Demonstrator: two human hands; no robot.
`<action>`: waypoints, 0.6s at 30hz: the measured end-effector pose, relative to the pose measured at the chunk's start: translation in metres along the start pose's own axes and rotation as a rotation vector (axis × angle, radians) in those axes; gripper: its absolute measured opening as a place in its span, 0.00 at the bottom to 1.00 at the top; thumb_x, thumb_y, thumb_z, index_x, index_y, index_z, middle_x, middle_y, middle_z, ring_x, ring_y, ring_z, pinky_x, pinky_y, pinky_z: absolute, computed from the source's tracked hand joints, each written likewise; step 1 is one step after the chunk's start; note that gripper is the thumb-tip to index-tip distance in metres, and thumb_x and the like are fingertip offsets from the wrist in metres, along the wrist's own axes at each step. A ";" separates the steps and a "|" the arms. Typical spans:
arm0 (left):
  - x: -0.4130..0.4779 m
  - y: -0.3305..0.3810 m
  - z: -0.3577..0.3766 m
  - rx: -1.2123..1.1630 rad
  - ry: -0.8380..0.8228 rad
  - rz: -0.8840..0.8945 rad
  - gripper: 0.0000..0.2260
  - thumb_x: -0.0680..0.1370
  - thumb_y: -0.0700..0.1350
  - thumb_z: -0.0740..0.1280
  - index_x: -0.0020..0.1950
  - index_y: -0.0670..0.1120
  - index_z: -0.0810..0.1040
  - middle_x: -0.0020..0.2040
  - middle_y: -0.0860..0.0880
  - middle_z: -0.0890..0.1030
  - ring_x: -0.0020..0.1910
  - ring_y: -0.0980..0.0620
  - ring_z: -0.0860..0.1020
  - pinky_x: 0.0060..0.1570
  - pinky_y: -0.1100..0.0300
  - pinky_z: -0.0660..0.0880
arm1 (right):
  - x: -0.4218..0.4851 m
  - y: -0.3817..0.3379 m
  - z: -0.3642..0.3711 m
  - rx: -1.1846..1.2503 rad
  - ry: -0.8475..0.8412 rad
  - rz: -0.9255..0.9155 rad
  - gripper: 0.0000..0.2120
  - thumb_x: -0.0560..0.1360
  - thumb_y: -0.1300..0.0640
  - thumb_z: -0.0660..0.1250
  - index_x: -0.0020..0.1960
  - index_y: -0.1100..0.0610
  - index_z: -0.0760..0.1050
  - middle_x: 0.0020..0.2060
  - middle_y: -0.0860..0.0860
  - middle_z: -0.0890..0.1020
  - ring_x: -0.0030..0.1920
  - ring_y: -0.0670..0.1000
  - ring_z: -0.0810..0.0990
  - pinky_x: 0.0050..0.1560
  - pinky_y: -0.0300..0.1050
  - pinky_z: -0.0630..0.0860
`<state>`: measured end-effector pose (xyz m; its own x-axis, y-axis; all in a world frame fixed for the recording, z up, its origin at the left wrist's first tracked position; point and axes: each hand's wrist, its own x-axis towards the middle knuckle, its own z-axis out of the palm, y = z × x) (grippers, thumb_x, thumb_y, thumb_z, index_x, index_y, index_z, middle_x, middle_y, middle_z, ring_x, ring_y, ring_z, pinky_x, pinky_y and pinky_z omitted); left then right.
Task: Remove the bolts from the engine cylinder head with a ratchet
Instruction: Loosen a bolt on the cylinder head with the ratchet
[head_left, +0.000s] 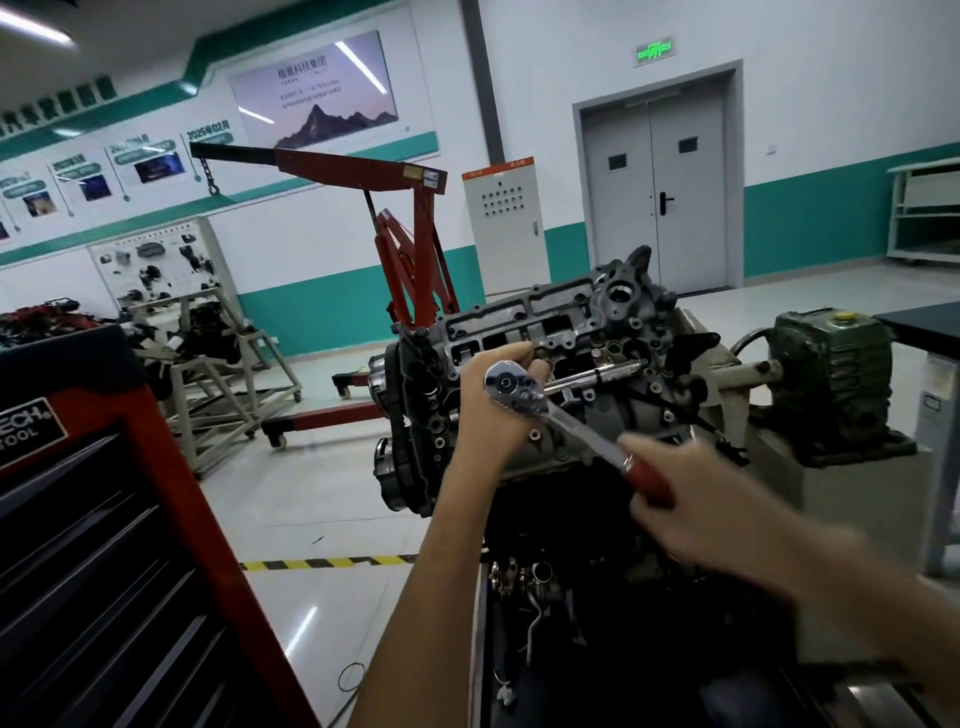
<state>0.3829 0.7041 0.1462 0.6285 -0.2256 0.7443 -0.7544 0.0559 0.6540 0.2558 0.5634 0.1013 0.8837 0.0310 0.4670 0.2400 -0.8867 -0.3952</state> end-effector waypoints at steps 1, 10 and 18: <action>0.001 0.002 -0.004 0.039 -0.102 0.041 0.06 0.72 0.34 0.67 0.36 0.41 0.74 0.30 0.49 0.66 0.30 0.57 0.65 0.31 0.61 0.66 | 0.010 0.011 -0.023 -0.159 -0.032 -0.051 0.10 0.70 0.62 0.66 0.50 0.51 0.71 0.27 0.43 0.71 0.22 0.40 0.72 0.23 0.29 0.67; 0.007 0.000 0.014 0.043 0.045 0.031 0.22 0.73 0.32 0.65 0.26 0.50 0.62 0.22 0.57 0.63 0.24 0.59 0.62 0.29 0.60 0.61 | 0.004 0.007 -0.005 -0.064 0.097 0.037 0.10 0.69 0.61 0.67 0.45 0.50 0.70 0.27 0.46 0.73 0.23 0.44 0.73 0.25 0.31 0.67; 0.003 0.001 0.014 0.029 0.032 0.014 0.21 0.76 0.29 0.64 0.27 0.46 0.65 0.22 0.58 0.65 0.23 0.62 0.64 0.28 0.70 0.61 | -0.010 -0.043 0.070 0.482 0.166 0.146 0.10 0.70 0.64 0.65 0.39 0.51 0.66 0.26 0.50 0.70 0.21 0.45 0.68 0.23 0.35 0.67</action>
<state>0.3817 0.6897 0.1472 0.6234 -0.1937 0.7575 -0.7680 0.0300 0.6397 0.2647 0.6333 0.0586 0.8554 -0.1852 0.4837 0.3114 -0.5623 -0.7661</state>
